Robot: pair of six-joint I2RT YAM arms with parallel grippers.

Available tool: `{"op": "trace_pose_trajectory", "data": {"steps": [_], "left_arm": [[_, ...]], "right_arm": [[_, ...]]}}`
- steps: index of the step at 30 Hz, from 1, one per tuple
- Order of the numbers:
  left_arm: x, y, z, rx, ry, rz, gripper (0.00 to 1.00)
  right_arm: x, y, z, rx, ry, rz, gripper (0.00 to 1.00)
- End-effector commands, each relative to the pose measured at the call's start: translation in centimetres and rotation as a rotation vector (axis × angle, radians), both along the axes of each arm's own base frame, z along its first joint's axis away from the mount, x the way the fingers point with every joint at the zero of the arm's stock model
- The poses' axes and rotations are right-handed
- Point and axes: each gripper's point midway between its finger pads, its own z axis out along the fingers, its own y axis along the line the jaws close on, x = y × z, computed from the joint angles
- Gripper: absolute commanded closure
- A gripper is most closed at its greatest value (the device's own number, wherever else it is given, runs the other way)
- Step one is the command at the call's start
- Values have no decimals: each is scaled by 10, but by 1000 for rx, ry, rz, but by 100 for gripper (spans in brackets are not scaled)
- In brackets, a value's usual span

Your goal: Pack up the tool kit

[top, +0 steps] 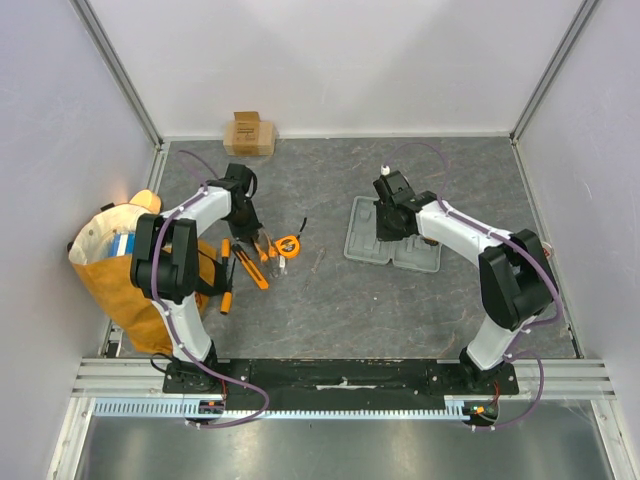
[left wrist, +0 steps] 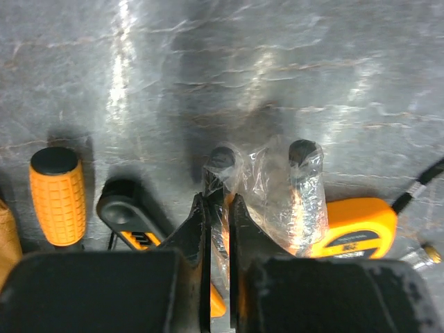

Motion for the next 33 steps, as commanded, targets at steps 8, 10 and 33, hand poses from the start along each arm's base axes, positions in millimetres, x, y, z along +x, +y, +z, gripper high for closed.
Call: {"op": "trace_pose_trajectory", "data": {"steps": [8,10,33], "left_arm": [[62,-97,133,-245,-351,-292,98],[69,-123,141,-271,-375,-356,98],[87,-289,86,-110,-428,-710,98]], "right_arm": [[27,-23,61,5,-199,-186,82],[27,-33,65,1,-217,-236,82],[3,-69,66,68,-206,-391,79]]}}
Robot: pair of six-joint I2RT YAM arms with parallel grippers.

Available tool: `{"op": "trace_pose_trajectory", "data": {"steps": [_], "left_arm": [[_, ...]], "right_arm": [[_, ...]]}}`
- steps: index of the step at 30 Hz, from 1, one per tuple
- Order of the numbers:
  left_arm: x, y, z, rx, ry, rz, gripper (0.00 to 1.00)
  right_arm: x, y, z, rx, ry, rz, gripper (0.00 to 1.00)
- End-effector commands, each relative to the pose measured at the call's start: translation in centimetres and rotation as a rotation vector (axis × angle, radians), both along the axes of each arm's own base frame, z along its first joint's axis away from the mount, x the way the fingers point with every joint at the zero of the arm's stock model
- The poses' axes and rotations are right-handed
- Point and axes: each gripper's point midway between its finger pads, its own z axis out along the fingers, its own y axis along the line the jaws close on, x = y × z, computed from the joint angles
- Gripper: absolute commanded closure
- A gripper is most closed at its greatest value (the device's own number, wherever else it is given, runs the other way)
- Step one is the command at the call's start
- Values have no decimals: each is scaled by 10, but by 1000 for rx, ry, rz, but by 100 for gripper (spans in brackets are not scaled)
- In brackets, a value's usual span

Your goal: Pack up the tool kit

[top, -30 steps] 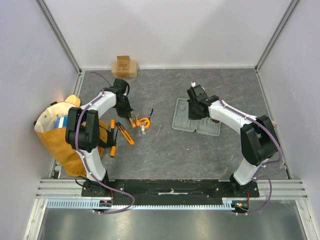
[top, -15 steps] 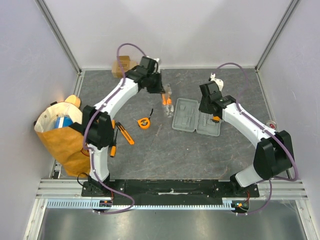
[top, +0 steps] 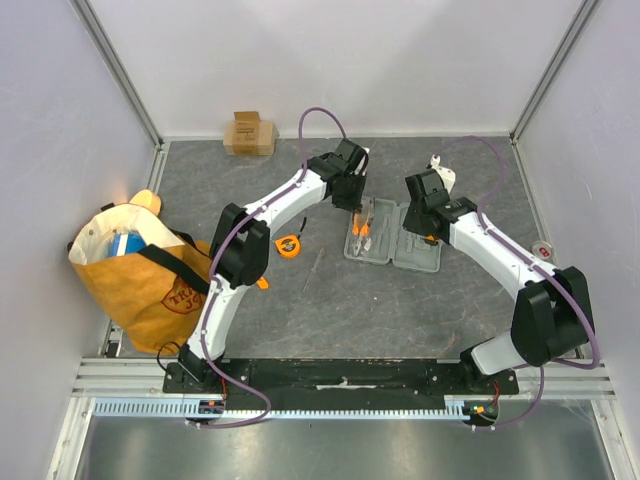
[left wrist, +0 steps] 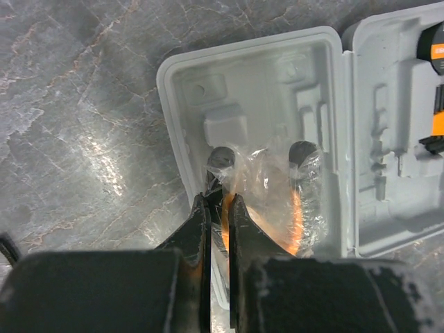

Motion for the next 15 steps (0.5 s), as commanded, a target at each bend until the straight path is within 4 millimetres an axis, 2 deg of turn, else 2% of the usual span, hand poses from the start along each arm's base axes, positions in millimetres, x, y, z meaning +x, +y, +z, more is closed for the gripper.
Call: {"op": "trace_pose_trajectory", "data": {"steps": [1,8,15], "left_arm": [[23,-5,23,32,-136,-24,98],[34,-3,6,117,-165,-28,97],[26,-7,-4,109,-120,-33,82]], "right_arm": [[-1,1,6,41,-21,-29,79],[-2,5,-4,66,3,-31,78],[6,9,-7,77,9,-36,76]]}}
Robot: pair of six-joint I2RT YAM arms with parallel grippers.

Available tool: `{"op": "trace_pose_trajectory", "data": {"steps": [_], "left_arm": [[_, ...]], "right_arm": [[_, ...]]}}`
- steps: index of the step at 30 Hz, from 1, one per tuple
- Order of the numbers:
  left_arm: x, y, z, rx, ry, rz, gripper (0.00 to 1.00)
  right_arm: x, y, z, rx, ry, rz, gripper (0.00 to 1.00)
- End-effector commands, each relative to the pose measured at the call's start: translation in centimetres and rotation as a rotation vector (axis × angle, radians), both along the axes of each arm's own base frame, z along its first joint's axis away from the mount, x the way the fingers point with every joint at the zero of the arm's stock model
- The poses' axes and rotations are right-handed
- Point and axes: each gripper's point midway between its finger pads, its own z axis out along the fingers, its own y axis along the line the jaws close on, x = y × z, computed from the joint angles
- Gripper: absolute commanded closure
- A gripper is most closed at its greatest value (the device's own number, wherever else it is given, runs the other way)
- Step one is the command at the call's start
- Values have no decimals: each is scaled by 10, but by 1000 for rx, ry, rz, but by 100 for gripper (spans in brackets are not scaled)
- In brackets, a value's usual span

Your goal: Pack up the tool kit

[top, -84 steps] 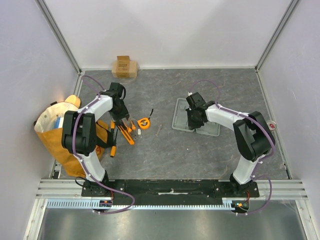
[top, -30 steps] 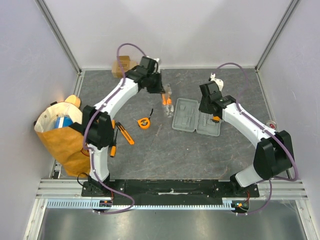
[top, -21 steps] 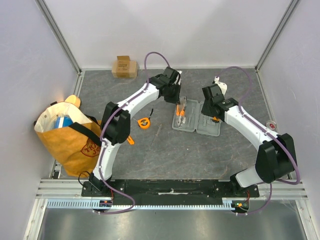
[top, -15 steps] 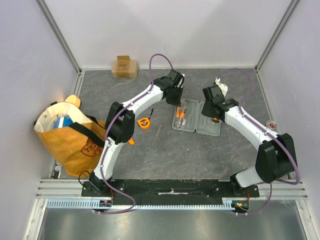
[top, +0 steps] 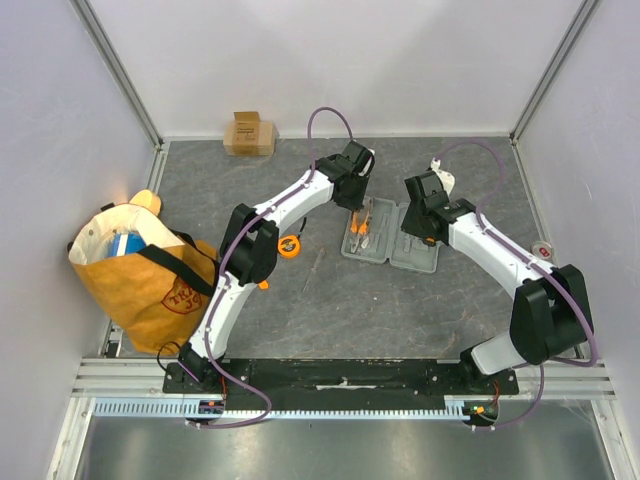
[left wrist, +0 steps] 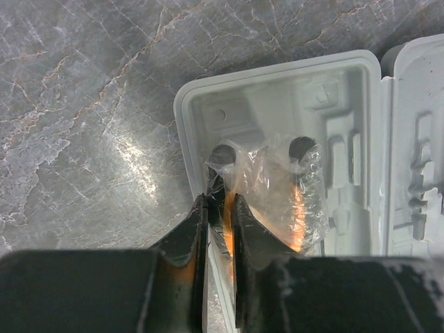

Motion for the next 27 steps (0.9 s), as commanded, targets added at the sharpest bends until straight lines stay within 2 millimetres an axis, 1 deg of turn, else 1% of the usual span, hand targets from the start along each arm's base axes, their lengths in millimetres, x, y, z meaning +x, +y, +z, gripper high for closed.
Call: {"op": "trace_pose_trajectory", "data": {"steps": [1,3,5,6,8,12,15,16,18,19,21,23,27], "left_arm": [[6,-6,15,0,-46,-26,79],[4,-5,16,-1,-40,-28,72],[2,-6,21,-12,-33,-20,69],[0,-6,24,-18,-31,-16,65],[-2,-7,33,-30,-35,-13,58],[0,-3,53,-44,-65,7,53],[1,-3,63,-65,-75,16,54],[2,-4,66,-75,-78,17,55],[3,-6,65,-100,-66,17,60],[5,-6,64,-108,-62,27,63],[2,-12,60,-155,-22,14,69],[2,-17,56,-193,7,7,74],[1,-24,45,-232,38,2,77]], "right_arm": [[10,4,1,27,-12,-21,75],[14,6,1,28,-14,-23,74],[19,9,2,38,-16,-24,71],[20,11,2,46,-15,-16,70],[26,18,4,69,-21,-3,68],[37,30,5,105,-35,28,65],[48,39,1,114,-36,63,65],[52,44,1,123,-43,81,65],[62,50,0,136,-58,97,65],[67,55,-1,145,-61,115,66],[77,61,-3,148,-70,132,66],[84,66,-11,146,-64,148,67],[96,72,-23,140,-66,168,68]]}}
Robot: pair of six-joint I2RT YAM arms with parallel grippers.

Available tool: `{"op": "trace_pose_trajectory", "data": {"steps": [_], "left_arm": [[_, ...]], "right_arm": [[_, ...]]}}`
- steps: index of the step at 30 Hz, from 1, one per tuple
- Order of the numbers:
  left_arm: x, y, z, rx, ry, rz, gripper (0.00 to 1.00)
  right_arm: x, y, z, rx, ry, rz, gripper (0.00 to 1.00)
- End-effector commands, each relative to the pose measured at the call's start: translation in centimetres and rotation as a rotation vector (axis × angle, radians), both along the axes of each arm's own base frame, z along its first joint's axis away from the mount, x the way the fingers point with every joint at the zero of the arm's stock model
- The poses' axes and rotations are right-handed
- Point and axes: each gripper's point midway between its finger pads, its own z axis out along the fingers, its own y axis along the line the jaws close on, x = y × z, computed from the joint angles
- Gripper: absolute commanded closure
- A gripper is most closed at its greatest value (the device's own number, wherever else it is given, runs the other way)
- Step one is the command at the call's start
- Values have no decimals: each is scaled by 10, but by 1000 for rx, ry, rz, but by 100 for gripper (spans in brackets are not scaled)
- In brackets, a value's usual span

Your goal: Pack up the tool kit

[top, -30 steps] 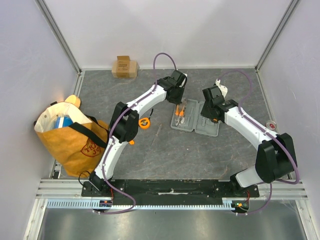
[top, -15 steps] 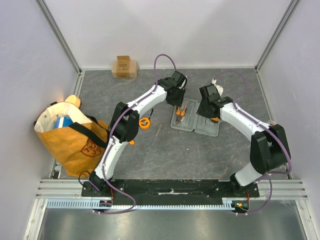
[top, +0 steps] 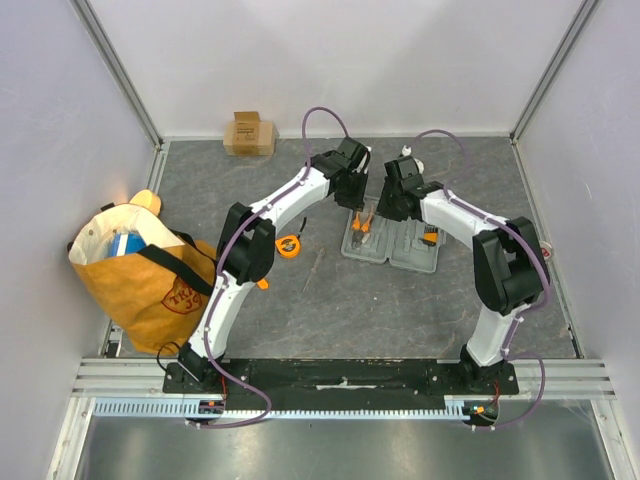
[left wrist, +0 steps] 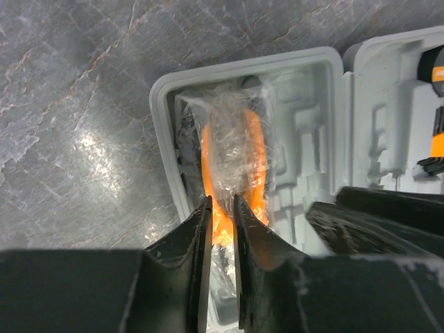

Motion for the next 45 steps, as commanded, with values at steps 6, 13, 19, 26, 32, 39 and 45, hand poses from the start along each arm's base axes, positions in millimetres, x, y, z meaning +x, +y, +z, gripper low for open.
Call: {"op": "trace_pose_trajectory", "data": {"steps": [6,13,19,26,32,39,45], "left_arm": [[17,-14,22,-108,-45,51,80],[25,-9,7,-67,-69,70,81],[25,-4,-10,-19,-68,70,78],[16,-7,-35,16,-32,39,80],[8,-8,-49,38,-1,22,92],[-11,-1,-69,113,68,26,98],[-31,9,-93,203,134,27,98]], "right_arm": [[33,20,-7,11,-67,62,70],[38,18,-22,-16,-66,58,71],[37,17,-29,-23,-55,51,71],[31,13,-35,-27,-35,35,73],[26,10,-41,-30,-21,23,74],[18,10,-54,-24,19,15,77],[12,8,-64,-19,50,-2,78]]}}
